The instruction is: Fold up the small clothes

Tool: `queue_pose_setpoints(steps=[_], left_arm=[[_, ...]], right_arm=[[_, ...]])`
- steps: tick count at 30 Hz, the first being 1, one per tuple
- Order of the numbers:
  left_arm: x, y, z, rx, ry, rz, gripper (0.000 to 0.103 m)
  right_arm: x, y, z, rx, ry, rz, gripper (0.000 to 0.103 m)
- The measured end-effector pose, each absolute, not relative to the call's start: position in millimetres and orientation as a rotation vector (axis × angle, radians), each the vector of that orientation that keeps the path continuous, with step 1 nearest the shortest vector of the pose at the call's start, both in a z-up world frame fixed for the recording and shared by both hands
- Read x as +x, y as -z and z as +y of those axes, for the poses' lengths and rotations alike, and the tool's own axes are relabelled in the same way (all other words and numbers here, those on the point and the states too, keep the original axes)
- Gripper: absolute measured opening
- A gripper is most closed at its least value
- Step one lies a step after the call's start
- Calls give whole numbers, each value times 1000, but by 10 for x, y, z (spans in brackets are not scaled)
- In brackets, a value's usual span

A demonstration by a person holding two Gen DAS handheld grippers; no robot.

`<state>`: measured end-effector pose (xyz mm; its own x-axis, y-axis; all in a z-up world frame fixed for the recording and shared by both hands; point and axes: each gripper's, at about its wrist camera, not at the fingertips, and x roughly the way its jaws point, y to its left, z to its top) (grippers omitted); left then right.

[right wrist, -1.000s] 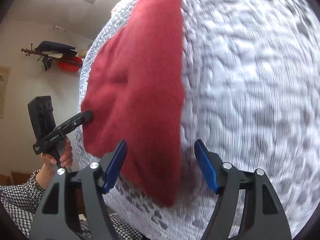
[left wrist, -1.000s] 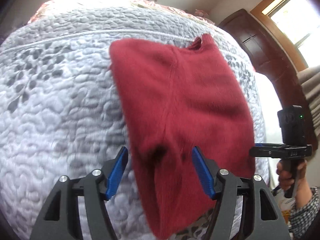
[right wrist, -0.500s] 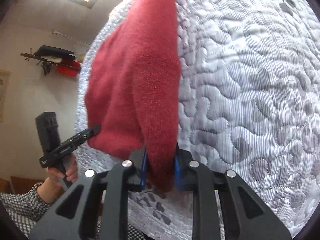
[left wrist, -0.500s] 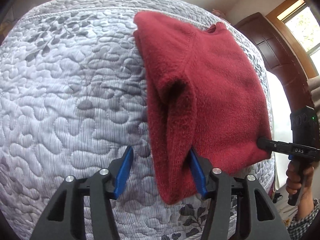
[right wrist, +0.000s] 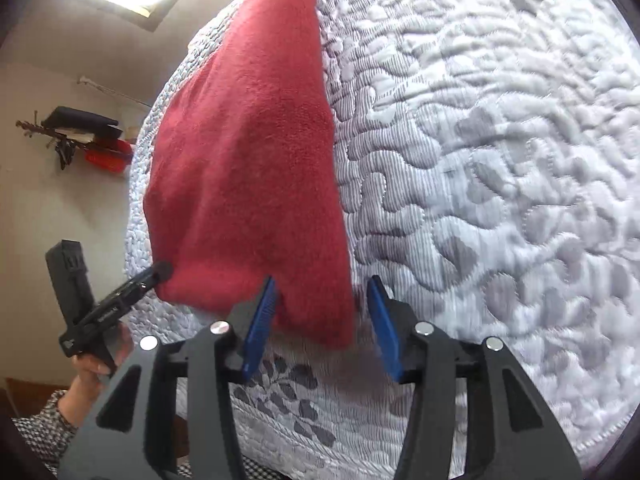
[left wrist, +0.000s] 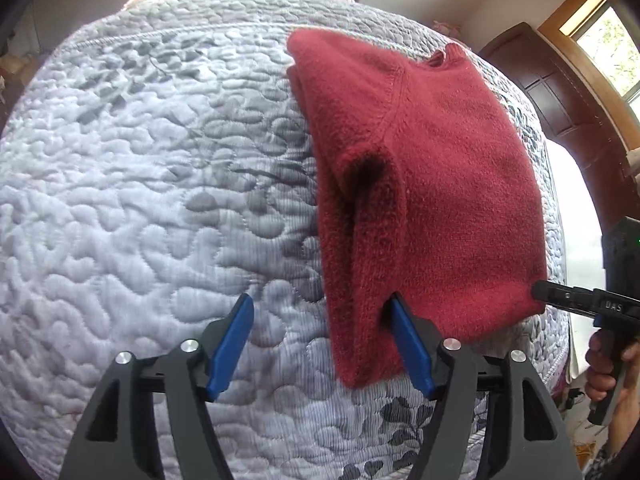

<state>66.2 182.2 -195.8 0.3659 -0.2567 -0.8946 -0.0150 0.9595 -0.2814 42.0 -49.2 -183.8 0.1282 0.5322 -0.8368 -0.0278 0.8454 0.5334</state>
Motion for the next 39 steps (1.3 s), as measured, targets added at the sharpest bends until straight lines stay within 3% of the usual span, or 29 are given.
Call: queue_pose_setpoints(steps=[7,10,18,27,39], left_arm=[[421,1722,1952,-275,66,1180,85],[325,1645,1987,-290,40,1199,91],[67,1485,2001,-247,-10,1237,96],[-132,1186,1856,-147,-49,1270,98],[-332,495,1719,-94,-84,1187,99]], right_arm=[[97,1434,-372,314,-352,1362,75],[-30,1363,-314,262,-333,1356,78],[-381,1141,-239,229,-303,1345,90],[-556,803,-48,154,-234,1333,94],[-714,224,159,93,-223,1267,95]])
